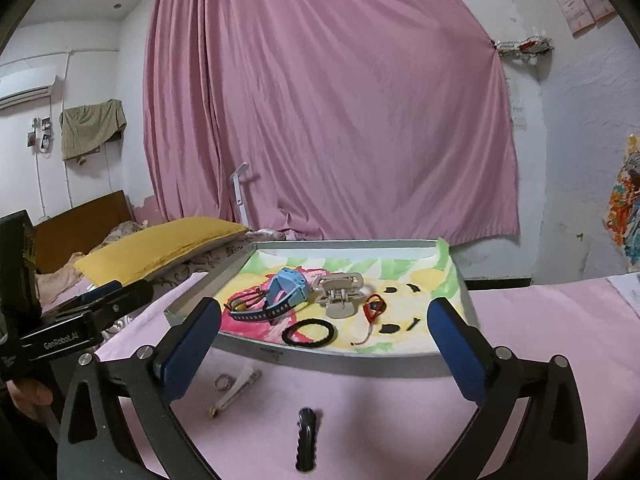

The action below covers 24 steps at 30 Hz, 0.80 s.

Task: Organize jewelry
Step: 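Withdraw both tools from the tray toward the items left on the bed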

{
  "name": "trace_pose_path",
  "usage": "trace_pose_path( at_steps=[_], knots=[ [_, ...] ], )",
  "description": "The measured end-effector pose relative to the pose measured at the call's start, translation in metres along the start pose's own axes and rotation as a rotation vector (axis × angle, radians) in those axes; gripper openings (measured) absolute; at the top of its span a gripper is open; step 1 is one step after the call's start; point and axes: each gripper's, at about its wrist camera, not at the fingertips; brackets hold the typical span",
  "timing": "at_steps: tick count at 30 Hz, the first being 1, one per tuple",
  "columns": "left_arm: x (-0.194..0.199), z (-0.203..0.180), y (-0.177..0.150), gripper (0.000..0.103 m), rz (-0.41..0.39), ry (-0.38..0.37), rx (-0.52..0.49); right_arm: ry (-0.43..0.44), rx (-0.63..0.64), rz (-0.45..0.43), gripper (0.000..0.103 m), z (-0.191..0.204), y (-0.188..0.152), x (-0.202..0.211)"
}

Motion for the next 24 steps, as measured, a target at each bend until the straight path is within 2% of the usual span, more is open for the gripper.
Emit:
trace_pose_path(
  at_steps=[6,20,22,24],
  knots=[
    [0.015,-0.008,-0.016,0.103,0.039,-0.015,-0.055,0.006,0.015,0.044,0.101,-0.003,-0.012,0.012],
    [-0.002,-0.008,-0.047,0.102,0.259,-0.091,-0.099,0.059,0.05,0.337,0.101,-0.013,-0.039,-0.003],
    [-0.004,-0.009,-0.051,0.096,0.28,-0.112,-0.105,0.068,0.067,0.377,0.1,-0.012,-0.044,-0.007],
    [-0.009,-0.011,-0.054,0.08,0.314,-0.133,-0.117,0.075,0.088,0.411,0.088,-0.009,-0.047,-0.012]
  ],
)
Point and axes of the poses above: each gripper's, at about its wrist camera, not at the fingertips, and x roughly against the way its jaws point, z to its left, y to its top, and after that the axes turned 6 degrees about y, right-handed
